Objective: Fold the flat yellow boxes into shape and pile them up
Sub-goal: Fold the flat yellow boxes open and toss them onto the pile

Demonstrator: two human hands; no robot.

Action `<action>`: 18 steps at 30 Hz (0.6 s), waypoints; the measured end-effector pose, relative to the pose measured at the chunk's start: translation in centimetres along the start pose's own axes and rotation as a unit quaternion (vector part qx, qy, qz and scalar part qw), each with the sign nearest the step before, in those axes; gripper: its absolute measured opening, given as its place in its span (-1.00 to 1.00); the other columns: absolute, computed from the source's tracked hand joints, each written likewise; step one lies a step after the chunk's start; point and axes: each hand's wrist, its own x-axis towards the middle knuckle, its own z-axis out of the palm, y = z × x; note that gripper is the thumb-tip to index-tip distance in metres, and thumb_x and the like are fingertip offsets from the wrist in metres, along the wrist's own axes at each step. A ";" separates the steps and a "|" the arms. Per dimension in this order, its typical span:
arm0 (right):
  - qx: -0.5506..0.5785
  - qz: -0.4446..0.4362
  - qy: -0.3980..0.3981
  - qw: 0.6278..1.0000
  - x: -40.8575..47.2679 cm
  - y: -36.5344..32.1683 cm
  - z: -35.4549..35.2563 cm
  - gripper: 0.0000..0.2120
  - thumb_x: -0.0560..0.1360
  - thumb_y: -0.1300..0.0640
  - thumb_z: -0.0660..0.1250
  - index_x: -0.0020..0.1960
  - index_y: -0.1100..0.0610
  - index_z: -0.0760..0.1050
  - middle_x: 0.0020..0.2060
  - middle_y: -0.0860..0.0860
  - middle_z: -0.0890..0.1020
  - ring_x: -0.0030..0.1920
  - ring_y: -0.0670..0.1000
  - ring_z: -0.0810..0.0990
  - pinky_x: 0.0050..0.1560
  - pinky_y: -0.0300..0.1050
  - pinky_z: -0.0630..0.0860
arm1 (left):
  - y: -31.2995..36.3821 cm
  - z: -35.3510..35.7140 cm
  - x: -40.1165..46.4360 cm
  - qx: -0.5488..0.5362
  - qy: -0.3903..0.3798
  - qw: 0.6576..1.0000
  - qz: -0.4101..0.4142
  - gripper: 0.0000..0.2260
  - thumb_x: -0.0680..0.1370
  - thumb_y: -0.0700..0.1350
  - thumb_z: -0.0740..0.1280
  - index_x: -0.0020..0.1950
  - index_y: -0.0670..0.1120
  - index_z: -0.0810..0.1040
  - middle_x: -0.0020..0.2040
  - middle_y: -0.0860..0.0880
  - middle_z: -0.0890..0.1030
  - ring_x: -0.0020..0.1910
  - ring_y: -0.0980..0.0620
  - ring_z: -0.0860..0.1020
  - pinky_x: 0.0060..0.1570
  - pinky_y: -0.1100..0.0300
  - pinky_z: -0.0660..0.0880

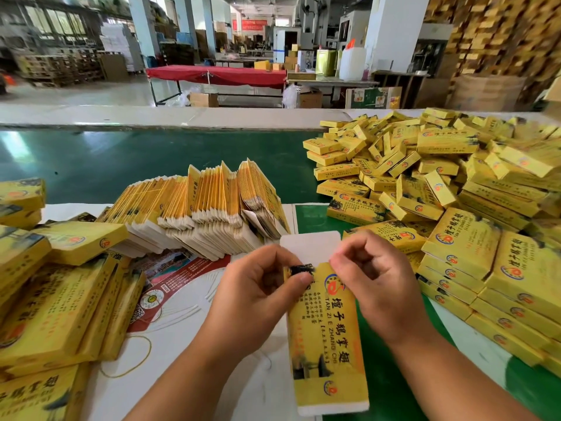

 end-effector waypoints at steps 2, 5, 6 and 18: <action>0.021 0.045 -0.018 0.999 0.2 0.4 -0.4 -0.69 0.40 -0.01 0.45 0.12 -0.03 0.50 -0.30 0.15 0.58 -0.31 0.17 0.57 -0.32 0.00 0.55 | 0.2 -0.1 0.2 -0.038 0.014 0.999 -0.017 -0.66 0.38 0.04 0.53 0.09 0.15 0.51 -0.16 -0.25 0.65 -0.09 -0.44 0.56 -0.16 -0.37 0.54; 0.078 0.125 -0.071 0.987 0.5 0.7 -0.7 -0.47 0.34 -0.02 0.48 0.28 -0.12 0.46 -0.25 0.10 0.67 -0.22 0.20 0.67 -0.23 0.16 0.60 | 0.0 -0.7 0.6 -0.049 0.007 0.997 -0.052 -0.42 0.31 0.01 0.51 0.28 0.17 0.40 -0.07 -0.14 0.71 -0.03 -0.37 0.61 -0.06 -0.29 0.58; 0.081 0.137 -0.093 0.983 0.6 0.7 -0.8 -0.51 0.34 -0.02 0.48 0.25 -0.12 0.50 -0.20 0.10 0.71 -0.17 0.18 0.70 -0.19 0.21 0.59 | -0.1 -0.8 0.6 -0.047 0.001 0.997 -0.061 -0.41 0.30 0.00 0.51 0.30 0.12 0.41 -0.05 -0.13 0.71 -0.02 -0.34 0.62 -0.04 -0.26 0.59; 0.057 0.108 -0.084 0.989 0.6 0.3 -0.7 -0.87 0.41 0.07 0.47 -0.05 -0.05 0.72 -0.25 0.12 0.74 -0.26 0.14 0.71 -0.32 -0.05 0.61 | -0.2 -1.0 0.8 -0.053 0.017 0.997 -0.059 -0.94 0.40 -0.08 0.47 -0.17 0.00 0.63 -0.03 -0.13 0.69 -0.17 -0.35 0.63 -0.19 -0.25 0.59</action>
